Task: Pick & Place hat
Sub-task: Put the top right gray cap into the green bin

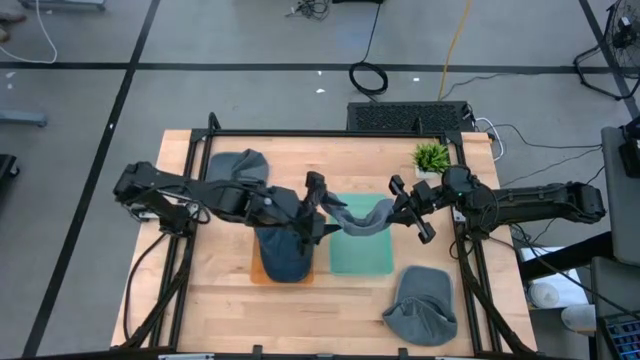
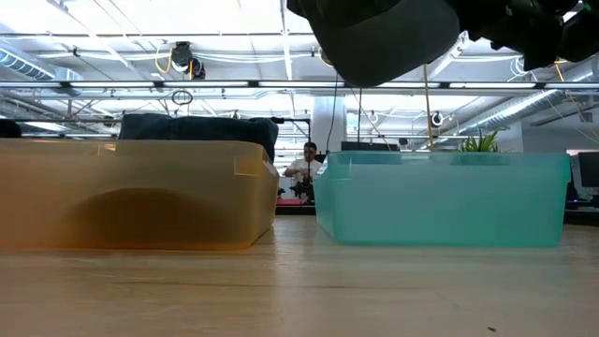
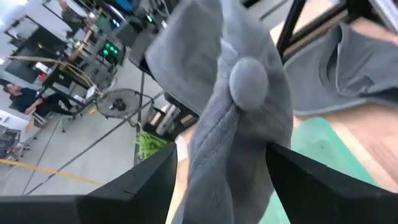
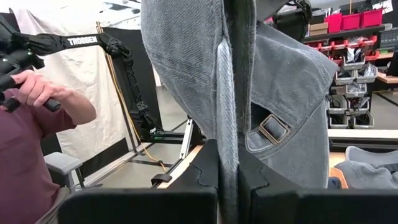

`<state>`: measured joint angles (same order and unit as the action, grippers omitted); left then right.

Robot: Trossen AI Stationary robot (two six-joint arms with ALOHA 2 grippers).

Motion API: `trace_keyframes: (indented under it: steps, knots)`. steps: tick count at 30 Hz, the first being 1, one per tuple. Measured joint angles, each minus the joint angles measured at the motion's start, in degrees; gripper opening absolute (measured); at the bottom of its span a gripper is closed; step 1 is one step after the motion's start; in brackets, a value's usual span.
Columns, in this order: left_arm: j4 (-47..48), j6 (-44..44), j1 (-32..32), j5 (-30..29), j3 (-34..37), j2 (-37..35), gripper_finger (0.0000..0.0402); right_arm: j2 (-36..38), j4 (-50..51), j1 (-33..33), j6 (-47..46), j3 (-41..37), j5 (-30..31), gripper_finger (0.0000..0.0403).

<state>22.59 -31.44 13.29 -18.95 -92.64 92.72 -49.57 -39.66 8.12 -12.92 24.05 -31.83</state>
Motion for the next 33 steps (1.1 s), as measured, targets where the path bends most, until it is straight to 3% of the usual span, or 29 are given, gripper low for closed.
trace_keyframes:
  steps: [21, 26, 33]
  knots:
    - [-1.21, 7.73, 1.08, 1.09, 0.02, -0.80, 0.0249, 0.01, 4.02, 0.00, 1.38, 0.00, 0.17, 0.0000]
    - [0.47, 8.34, 1.26, 3.18, 0.02, -0.80, 0.0195, 0.01, 4.00, 0.00, 1.61, 0.00, 0.21, 0.0000]
    - [0.85, 9.14, 1.26, 4.08, 0.02, -0.80, 0.0067, 0.01, 3.94, 0.00, 1.64, 0.00, 0.20, 0.0000]
